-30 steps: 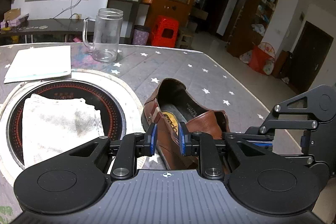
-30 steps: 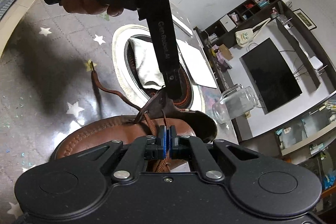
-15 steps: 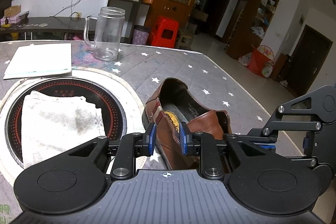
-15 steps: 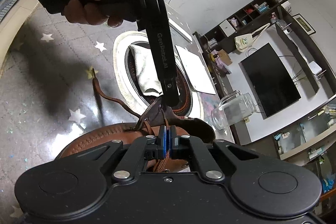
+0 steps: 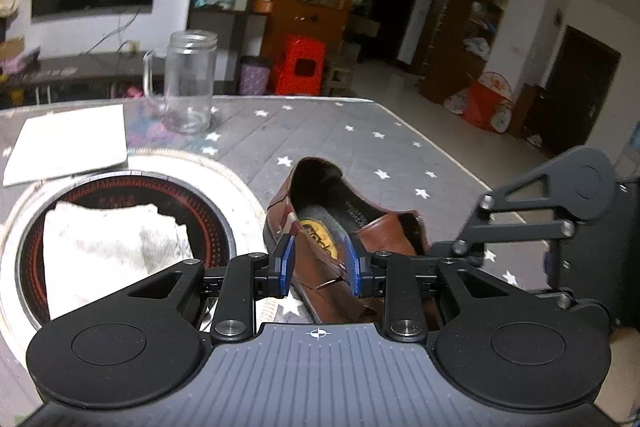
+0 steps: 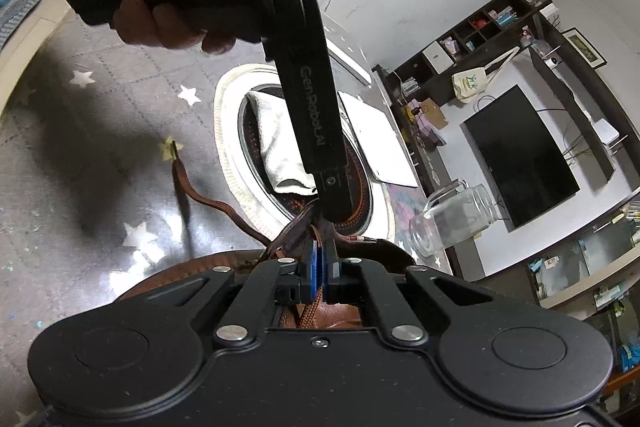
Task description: Lace up shoes with both hands
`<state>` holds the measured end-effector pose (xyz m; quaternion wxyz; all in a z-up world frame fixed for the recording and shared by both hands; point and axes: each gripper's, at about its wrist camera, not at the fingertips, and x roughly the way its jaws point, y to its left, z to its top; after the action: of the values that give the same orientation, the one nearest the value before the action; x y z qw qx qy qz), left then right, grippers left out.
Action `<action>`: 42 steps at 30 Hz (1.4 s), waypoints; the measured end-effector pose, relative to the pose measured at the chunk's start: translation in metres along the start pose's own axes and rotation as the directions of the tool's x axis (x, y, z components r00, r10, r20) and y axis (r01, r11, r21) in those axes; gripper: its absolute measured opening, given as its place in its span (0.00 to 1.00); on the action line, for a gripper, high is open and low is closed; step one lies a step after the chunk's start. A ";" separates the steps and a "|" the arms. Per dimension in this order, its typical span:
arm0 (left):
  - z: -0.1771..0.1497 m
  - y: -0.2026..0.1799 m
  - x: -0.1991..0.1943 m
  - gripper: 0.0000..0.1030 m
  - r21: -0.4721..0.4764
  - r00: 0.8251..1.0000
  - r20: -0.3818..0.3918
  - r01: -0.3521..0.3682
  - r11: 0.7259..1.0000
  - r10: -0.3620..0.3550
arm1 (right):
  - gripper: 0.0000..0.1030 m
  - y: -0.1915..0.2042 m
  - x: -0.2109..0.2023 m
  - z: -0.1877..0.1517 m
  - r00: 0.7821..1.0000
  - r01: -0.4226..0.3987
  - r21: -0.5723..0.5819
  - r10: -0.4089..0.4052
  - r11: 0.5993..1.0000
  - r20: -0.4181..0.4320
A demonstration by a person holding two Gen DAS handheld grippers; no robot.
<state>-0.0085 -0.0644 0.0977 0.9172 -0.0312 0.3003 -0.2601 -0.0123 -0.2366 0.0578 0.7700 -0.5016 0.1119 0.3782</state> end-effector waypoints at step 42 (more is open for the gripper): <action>-0.020 -0.026 0.009 0.04 0.363 0.969 0.077 -0.245 0.899 0.233 | 0.28 0.004 -0.034 -0.028 0.997 0.080 0.174 -0.077 0.981 -0.027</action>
<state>-0.0257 -0.0893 0.0820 0.9361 0.1752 0.2329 -0.1970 -0.0325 -0.2758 0.0602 0.8243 -0.4397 0.1326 0.3311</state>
